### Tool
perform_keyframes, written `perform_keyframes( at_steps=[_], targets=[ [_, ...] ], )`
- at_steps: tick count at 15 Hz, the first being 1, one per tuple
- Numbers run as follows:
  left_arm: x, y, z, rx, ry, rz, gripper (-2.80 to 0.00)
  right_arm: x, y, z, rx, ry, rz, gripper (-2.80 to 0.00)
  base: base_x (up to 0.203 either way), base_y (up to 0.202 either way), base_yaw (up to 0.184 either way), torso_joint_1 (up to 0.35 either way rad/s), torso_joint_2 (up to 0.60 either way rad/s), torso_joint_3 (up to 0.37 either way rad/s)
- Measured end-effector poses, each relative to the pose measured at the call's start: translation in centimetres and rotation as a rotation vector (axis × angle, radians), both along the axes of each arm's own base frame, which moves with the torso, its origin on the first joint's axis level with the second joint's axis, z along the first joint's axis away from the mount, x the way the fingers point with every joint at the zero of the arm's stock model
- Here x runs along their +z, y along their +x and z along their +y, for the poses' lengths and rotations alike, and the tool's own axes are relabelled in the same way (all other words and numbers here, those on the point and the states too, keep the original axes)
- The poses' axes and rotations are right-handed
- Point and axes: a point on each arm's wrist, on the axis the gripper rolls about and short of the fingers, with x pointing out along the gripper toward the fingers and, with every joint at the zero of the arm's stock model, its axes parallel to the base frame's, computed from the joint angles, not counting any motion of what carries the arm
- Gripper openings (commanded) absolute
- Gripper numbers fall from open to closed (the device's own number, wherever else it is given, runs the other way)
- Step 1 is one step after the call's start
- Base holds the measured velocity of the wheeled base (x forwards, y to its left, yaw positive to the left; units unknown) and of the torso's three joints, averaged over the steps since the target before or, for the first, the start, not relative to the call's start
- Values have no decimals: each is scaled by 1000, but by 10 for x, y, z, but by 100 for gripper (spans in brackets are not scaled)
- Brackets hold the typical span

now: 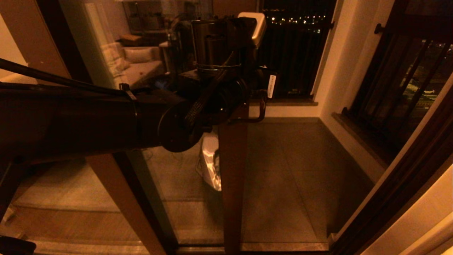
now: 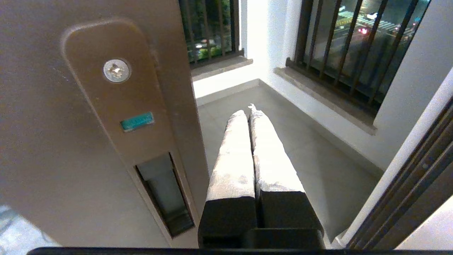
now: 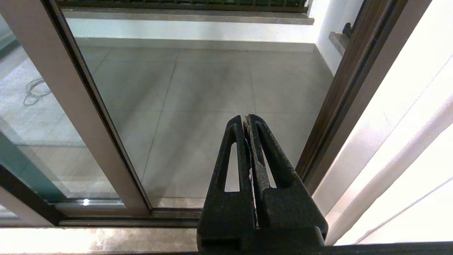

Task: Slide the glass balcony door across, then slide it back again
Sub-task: Open the slid door

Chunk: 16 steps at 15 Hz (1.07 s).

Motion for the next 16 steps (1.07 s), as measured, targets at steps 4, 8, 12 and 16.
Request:
perform_keyframes(
  at_steps=[4, 8, 12, 16],
  targets=[
    [-1, 2, -10, -47, 6, 1, -280, 0, 0, 0, -1, 0, 0, -280, 0, 0, 0, 0, 0, 0],
    [-10, 22, -14, -12, 4, 3, -280, 0, 0, 0, 0, 0, 0, -280, 0, 0, 0, 0, 0, 0],
    [-16, 36, -6, 42, 13, 16, -280, 0, 0, 0, 0, 0, 0, -280, 0, 0, 0, 0, 0, 0],
    [-19, 35, 3, 84, 27, 35, -280, 0, 0, 0, 0, 0, 0, -280, 0, 0, 0, 0, 0, 0]
  ],
)
